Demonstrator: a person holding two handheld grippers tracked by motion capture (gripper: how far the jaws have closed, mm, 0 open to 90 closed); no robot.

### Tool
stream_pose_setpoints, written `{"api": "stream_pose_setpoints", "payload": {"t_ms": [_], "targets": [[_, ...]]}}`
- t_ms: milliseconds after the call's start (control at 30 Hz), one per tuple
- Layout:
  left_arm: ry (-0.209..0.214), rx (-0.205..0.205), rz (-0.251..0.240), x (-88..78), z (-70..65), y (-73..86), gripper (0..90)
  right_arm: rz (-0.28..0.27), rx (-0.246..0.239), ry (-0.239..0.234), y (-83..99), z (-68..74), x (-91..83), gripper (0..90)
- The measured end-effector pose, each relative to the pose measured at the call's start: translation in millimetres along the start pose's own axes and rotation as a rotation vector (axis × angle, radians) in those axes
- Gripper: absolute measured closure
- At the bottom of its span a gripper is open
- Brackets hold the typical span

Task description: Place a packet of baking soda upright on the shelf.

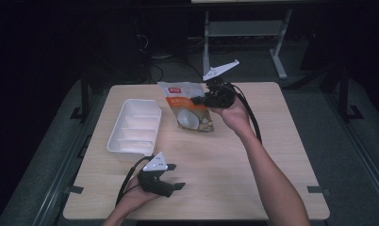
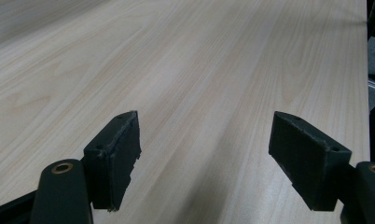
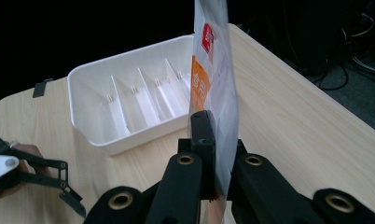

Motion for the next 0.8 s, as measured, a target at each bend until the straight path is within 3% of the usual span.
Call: {"api": "stream_pose_setpoints", "payload": {"t_ms": [800], "targets": [[0.012, 0.012, -0.002, -1.7, 2.5, 2.1, 24.5, -0.030, -0.067, -0.105, -62.3, 13.3, 60.1, 89.9]]}}
Point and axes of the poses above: each handheld gripper's, and its own axes: x roughly forward along the jaws, y roughly out of its underside, z roughly to its left, the point moved 4 cm from there along x, roughly forward along the jaws, and after that the axes turned 14 degrees about x, right-handed, at the moved point
